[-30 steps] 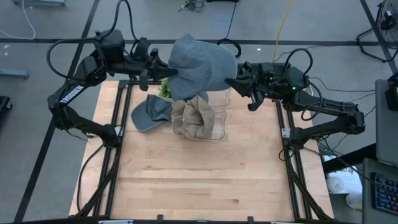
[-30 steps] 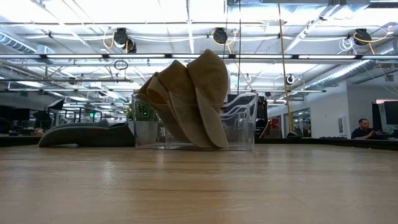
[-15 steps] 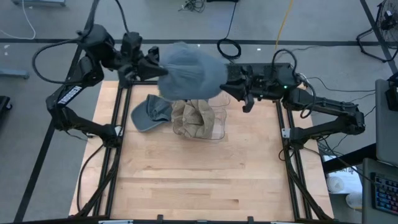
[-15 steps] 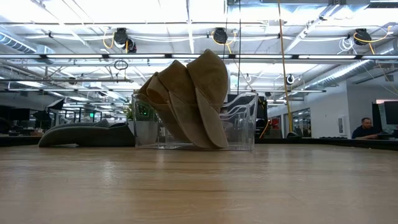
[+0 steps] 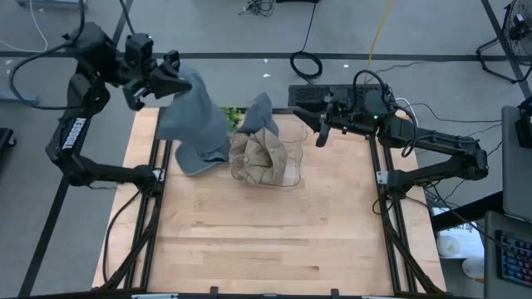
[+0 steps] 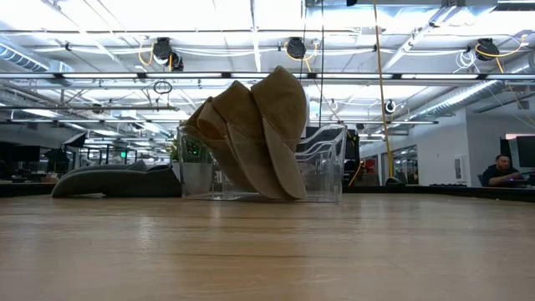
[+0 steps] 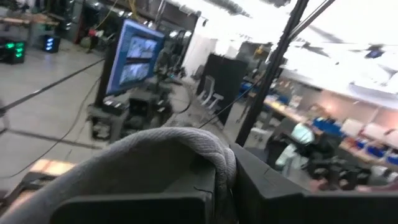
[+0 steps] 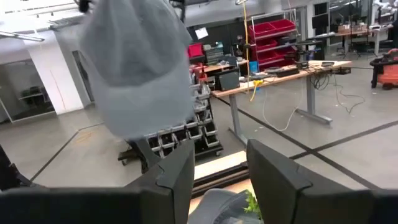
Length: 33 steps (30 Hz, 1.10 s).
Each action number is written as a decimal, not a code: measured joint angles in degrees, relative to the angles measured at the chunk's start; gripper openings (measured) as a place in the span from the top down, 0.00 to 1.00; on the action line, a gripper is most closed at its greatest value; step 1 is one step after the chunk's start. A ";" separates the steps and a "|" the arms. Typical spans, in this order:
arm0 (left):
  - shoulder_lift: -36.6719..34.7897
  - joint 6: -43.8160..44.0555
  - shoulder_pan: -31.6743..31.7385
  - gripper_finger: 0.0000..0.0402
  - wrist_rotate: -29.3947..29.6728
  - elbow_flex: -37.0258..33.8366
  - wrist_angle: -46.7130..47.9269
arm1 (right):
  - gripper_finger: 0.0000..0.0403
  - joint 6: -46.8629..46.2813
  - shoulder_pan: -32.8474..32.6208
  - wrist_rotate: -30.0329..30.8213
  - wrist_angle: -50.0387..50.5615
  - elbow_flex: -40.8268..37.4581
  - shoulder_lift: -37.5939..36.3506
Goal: Pick & Place hat
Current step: Put the right gray cap into the top transparent bin
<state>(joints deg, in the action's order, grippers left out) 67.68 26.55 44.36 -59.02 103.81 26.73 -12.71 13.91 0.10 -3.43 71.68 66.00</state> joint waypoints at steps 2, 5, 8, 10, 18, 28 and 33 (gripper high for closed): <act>0.09 -3.39 1.43 0.94 -0.07 0.00 3.47 | 0.67 0.00 0.00 0.04 -0.32 0.00 0.00; 0.57 -8.83 3.97 0.94 0.02 0.00 7.34 | 0.66 -0.15 0.00 0.07 -1.06 0.00 0.00; 1.73 -12.56 5.75 0.94 0.04 0.00 8.02 | 0.65 -0.24 0.00 0.05 -1.04 0.00 0.00; 3.03 -12.88 6.50 0.94 0.35 0.00 7.54 | 0.65 -0.13 0.00 -0.05 -1.04 0.00 0.00; 8.59 -14.91 7.30 0.94 5.45 0.00 6.88 | 0.66 9.98 0.00 0.15 -3.92 -0.02 -0.22; 14.88 -17.96 5.02 0.94 13.43 -0.04 6.35 | 0.67 24.70 0.00 18.35 -9.49 -0.04 -1.12; 16.87 -21.95 2.65 0.94 17.71 -0.04 6.18 | 0.70 32.93 0.21 25.16 -6.63 -0.04 -2.50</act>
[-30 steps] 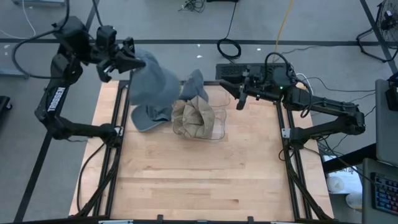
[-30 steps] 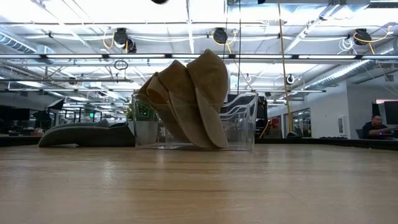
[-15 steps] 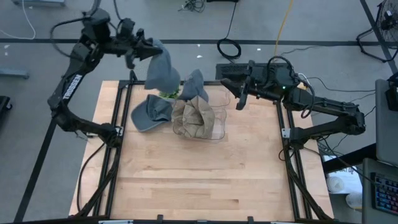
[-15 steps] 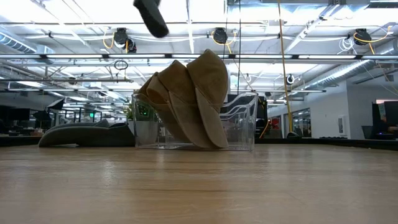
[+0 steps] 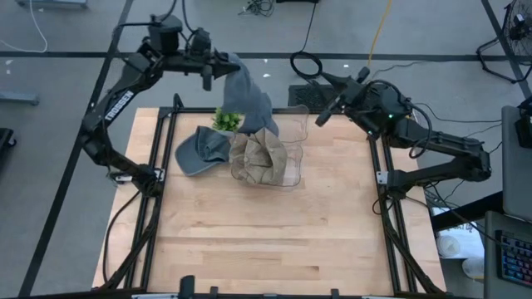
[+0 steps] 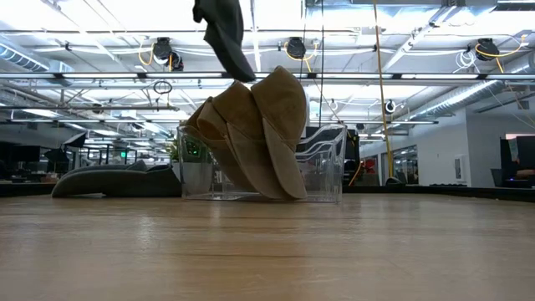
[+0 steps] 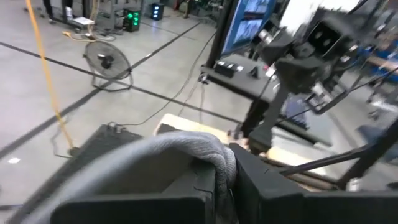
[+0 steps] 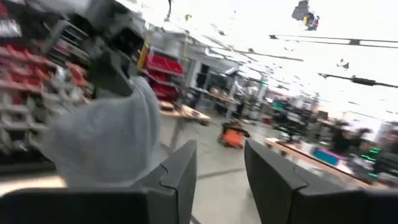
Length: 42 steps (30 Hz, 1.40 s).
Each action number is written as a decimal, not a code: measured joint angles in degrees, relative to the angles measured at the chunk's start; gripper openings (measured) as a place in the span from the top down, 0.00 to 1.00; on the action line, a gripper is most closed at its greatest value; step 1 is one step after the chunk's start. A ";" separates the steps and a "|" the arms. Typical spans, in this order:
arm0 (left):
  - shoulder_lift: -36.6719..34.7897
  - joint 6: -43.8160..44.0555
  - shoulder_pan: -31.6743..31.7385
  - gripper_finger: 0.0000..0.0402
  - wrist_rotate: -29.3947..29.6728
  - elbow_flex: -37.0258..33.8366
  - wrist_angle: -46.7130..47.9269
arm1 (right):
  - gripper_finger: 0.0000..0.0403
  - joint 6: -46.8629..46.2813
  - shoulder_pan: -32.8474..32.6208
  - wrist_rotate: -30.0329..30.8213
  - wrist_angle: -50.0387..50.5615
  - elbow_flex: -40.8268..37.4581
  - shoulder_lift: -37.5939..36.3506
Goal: Pick & Place hat
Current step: Put the right gray cap into the top transparent bin
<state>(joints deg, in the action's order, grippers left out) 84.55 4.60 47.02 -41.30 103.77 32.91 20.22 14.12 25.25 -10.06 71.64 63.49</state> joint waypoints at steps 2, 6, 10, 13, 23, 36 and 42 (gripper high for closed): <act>0.65 -2.31 -0.94 0.94 2.17 0.00 -0.02 | 0.71 0.55 0.64 0.37 2.30 0.00 -0.85; 2.03 -6.45 -2.57 0.94 5.39 0.00 -0.13 | 0.75 -2.54 2.56 0.42 7.36 0.00 -2.77; 3.77 -10.28 -4.31 0.94 7.29 0.00 -0.60 | 0.78 -5.62 3.77 0.28 9.33 0.00 -3.96; 5.01 -12.03 -5.40 0.94 9.34 0.00 -2.28 | 0.79 -6.53 3.90 0.24 9.05 0.00 -4.42; 9.71 -19.31 -9.84 0.94 13.48 0.04 -7.80 | 0.80 -8.32 3.90 0.04 12.48 0.00 -4.38; 16.97 -37.48 -16.53 0.94 26.69 0.04 -8.83 | 0.80 -12.27 2.48 -0.02 15.07 0.00 -4.36; 19.93 -38.89 -16.89 0.94 23.47 0.04 -8.21 | 0.80 -12.23 1.24 -0.02 15.08 0.00 -4.36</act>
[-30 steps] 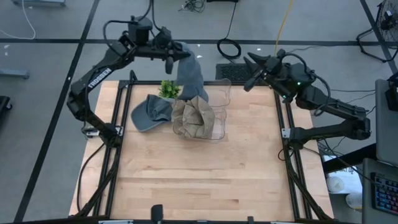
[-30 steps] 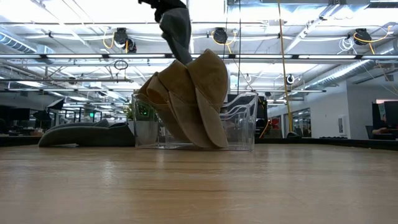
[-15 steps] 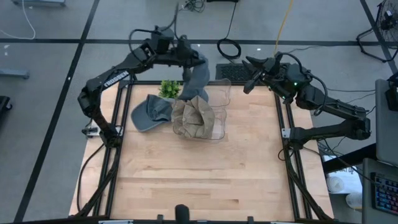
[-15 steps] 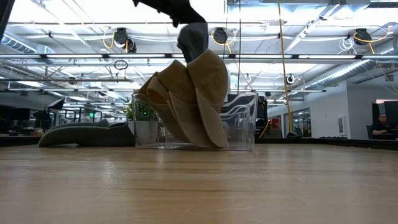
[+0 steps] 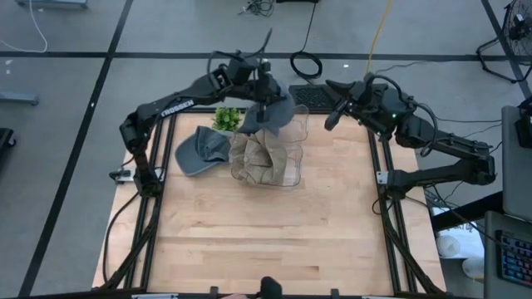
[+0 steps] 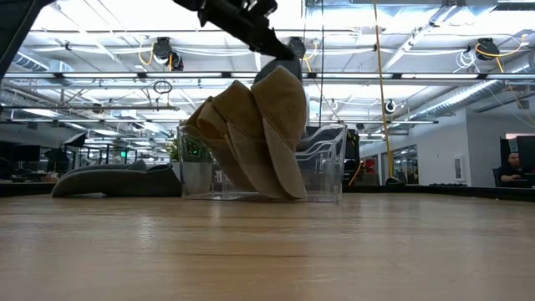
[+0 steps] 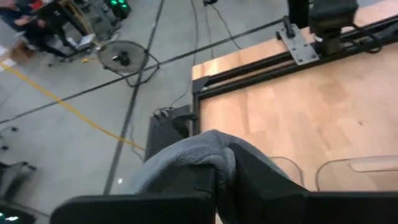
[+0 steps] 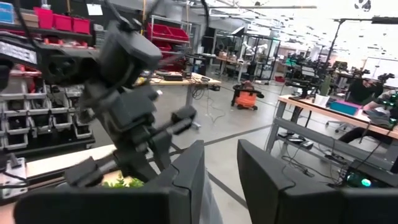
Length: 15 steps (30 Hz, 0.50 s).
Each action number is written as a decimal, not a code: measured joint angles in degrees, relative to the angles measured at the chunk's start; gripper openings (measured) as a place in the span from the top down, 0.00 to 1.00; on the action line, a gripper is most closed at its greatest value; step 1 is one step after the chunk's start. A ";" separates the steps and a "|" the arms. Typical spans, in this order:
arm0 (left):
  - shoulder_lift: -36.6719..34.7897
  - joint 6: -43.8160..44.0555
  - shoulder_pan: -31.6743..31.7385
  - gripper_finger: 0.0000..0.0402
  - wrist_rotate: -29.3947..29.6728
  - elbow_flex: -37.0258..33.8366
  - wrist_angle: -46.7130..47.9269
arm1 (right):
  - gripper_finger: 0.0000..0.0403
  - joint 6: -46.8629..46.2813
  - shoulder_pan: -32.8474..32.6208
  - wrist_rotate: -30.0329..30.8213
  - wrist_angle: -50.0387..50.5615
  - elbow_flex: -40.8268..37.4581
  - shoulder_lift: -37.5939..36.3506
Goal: Pick & Place hat
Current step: Put the right gray cap into the top transparent bin
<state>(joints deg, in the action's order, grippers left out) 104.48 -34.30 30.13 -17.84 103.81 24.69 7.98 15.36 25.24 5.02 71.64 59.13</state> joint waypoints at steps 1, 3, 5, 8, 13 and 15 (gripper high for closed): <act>0.44 0.00 0.00 0.94 -0.67 0.00 0.21 | 0.80 0.06 -0.17 0.00 0.01 0.00 0.00; 1.12 0.02 0.00 0.94 -1.06 0.00 0.72 | 0.80 0.07 -0.49 0.00 0.00 0.00 0.00; 1.74 0.30 -0.02 0.94 -0.98 0.00 1.87 | 0.80 0.10 -0.63 0.00 0.00 0.00 0.00; 2.59 1.30 -0.22 0.94 0.82 0.00 3.33 | 0.80 0.14 -0.90 0.00 0.00 0.00 0.00; 3.31 3.07 0.26 0.94 3.29 0.02 5.91 | 0.80 0.14 -0.92 -0.01 -0.02 0.00 0.00; 3.71 3.55 0.55 0.94 4.00 0.01 6.82 | 0.80 0.14 -0.90 0.00 -0.04 0.00 0.00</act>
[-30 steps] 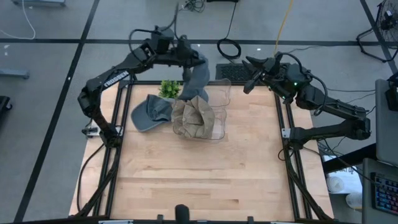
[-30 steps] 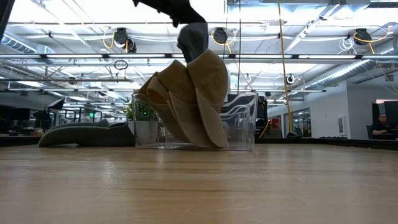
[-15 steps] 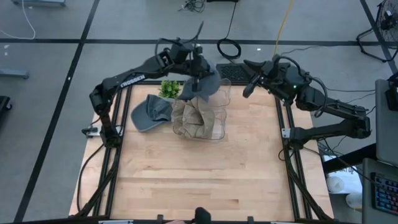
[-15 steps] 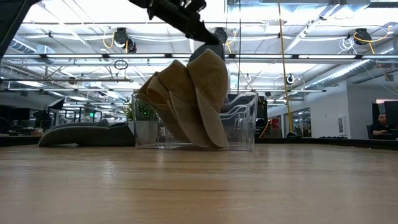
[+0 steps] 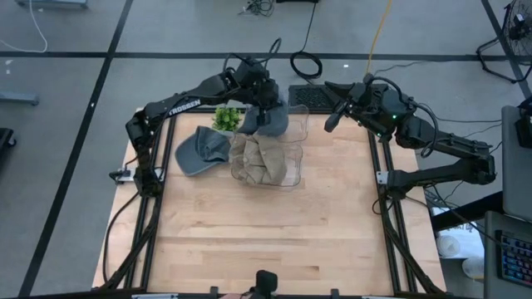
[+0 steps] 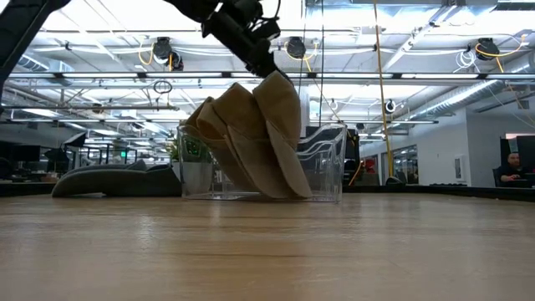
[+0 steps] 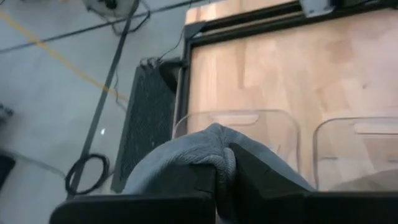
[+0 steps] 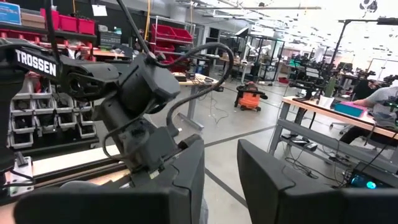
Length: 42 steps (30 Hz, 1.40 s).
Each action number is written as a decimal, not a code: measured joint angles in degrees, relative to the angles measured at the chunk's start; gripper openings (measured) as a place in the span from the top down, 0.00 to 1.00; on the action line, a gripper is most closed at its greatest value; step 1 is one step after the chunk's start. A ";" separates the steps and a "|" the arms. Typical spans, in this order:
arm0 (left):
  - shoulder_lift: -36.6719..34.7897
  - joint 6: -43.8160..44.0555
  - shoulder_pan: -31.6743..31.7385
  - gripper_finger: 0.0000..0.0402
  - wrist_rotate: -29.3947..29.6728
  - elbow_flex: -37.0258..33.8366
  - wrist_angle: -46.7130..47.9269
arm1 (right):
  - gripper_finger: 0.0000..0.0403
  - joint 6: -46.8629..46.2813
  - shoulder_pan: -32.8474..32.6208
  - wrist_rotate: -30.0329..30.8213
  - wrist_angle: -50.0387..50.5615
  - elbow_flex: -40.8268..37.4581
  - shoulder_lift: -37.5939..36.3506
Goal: Pick & Place hat
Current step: Put the right gray cap into the top transparent bin
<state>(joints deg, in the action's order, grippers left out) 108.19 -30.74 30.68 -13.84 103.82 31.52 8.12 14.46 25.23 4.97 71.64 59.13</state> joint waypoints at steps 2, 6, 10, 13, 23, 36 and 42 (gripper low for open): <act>0.30 1.06 0.13 0.94 1.42 0.01 1.02 | 0.80 0.00 0.00 0.00 0.00 0.00 0.00; 1.20 0.91 0.23 0.94 3.10 -0.01 2.19 | 0.80 0.00 -0.02 -0.02 -0.04 0.00 0.00; 1.90 0.82 0.08 0.94 2.97 -0.05 2.00 | 0.80 0.00 -0.02 0.00 -0.07 0.00 0.00; 2.24 1.58 -0.04 0.93 3.18 -0.03 1.29 | 0.80 0.00 -0.02 0.00 -0.07 0.00 0.00; 2.97 4.97 0.08 0.95 1.38 -0.07 -2.84 | 0.80 0.02 0.00 0.00 -0.09 0.00 0.00; 3.25 5.95 0.12 0.95 5.67 -0.03 0.23 | 0.80 0.04 0.04 0.00 -0.09 0.00 0.00; 3.25 9.46 1.77 0.93 11.71 -0.03 3.55 | 0.80 0.04 0.04 0.00 -0.09 0.00 0.00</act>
<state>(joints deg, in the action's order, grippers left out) 111.44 -21.29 32.44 -2.12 103.79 35.07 8.16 14.50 25.23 4.89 71.64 59.13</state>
